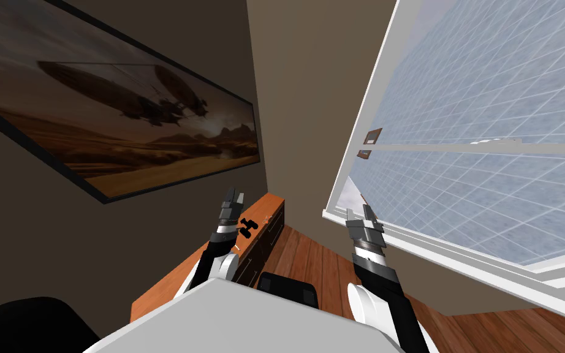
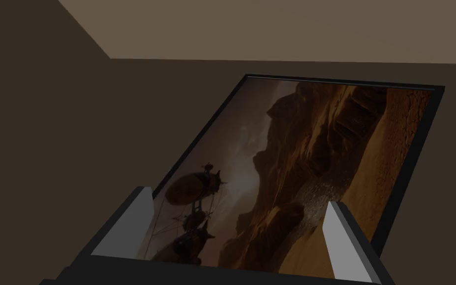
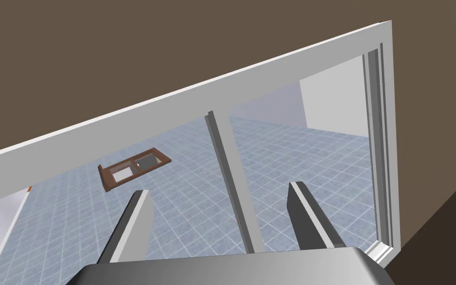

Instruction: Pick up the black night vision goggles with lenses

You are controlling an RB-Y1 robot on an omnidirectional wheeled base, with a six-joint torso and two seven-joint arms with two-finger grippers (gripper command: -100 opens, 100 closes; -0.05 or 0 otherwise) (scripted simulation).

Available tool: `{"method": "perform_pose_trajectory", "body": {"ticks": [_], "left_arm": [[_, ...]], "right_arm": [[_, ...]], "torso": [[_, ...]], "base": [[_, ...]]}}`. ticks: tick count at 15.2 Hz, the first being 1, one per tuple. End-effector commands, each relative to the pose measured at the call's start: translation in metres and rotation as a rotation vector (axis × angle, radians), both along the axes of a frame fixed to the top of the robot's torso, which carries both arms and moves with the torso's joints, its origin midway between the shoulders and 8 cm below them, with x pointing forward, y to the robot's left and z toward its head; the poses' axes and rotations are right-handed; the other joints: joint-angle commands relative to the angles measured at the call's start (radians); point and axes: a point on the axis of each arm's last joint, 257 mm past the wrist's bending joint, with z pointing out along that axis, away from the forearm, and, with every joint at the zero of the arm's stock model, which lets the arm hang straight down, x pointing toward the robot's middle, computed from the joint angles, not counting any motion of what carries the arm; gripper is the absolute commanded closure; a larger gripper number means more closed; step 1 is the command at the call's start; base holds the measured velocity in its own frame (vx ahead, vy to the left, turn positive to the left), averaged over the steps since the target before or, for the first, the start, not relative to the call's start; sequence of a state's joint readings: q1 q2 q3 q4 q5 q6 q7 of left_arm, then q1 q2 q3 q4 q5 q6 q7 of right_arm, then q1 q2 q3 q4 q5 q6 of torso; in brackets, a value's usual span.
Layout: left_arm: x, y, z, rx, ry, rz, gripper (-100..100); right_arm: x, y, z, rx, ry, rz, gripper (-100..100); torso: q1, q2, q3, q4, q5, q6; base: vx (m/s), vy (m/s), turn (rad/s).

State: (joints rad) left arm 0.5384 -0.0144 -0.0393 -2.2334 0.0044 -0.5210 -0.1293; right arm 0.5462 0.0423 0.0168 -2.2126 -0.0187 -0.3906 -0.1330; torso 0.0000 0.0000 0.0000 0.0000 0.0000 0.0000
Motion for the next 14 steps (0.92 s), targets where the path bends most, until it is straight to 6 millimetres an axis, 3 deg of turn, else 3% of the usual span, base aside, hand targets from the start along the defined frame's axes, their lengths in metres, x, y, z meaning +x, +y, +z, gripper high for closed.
{"method": "perform_pose_trajectory", "body": {"ticks": [1, 2, 4, 7, 8, 9, 14], "left_arm": [[0.014, 0.0, -0.02, 0.026, 0.069, -0.013, -100], [0.014, 0.0, -0.02, 0.026, 0.069, -0.013, -100], [0.028, 0.002, -0.041, 0.046, 0.14, -0.019, -100], [0.036, 0.004, -0.055, 0.056, 0.185, -0.021, -100], [0.045, 0.006, -0.07, 0.068, 0.234, -0.022, -100], [0.045, 0.006, -0.07, 0.068, 0.234, -0.022, -100], [0.069, 0.017, -0.12, 0.106, 0.385, -0.018, -100]], "right_arm": [[0.0, 0.0, 0.0, 0.0, 0.0, 0.0, 0], [0.0, 0.0, 0.0, 0.0, 0.0, 0.0, 0], [0.0, 0.0, 0.0, 0.0, 0.0, 0.0, 0], [0.0, 0.0, 0.0, 0.0, 0.0, 0.0, 0], [0.0, 0.0, 0.0, 0.0, 0.0, 0.0, 0], [0.0, 0.0, 0.0, 0.0, 0.0, 0.0, 0], [0.0, 0.0, 0.0, 0.0, 0.0, 0.0, 0]], "torso": [[0.0, 0.0, 0.0, 0.0, 0.0, 0.0], [0.0, 0.0, 0.0, 0.0, 0.0, 0.0], [0.0, -0.001, -0.001, 0.0, 0.0, 0.0], [0.0, -0.002, -0.001, 0.0, 0.0, 0.0], [0.0, -0.002, -0.001, 0.0, 0.0, 0.0], [0.0, -0.002, -0.001, 0.0, 0.0, 0.0], [0.0, -0.002, -0.001, -0.001, 0.0, 0.0]], "base": [[0.009, -0.007, -0.001], [0.015, -0.01, 0.0], [0.022, -0.008, -0.001], [0.023, -0.007, -0.001], [0.021, -0.007, -0.002], [0.019, -0.006, 0.002], [0.022, -0.008, -0.001]]}}
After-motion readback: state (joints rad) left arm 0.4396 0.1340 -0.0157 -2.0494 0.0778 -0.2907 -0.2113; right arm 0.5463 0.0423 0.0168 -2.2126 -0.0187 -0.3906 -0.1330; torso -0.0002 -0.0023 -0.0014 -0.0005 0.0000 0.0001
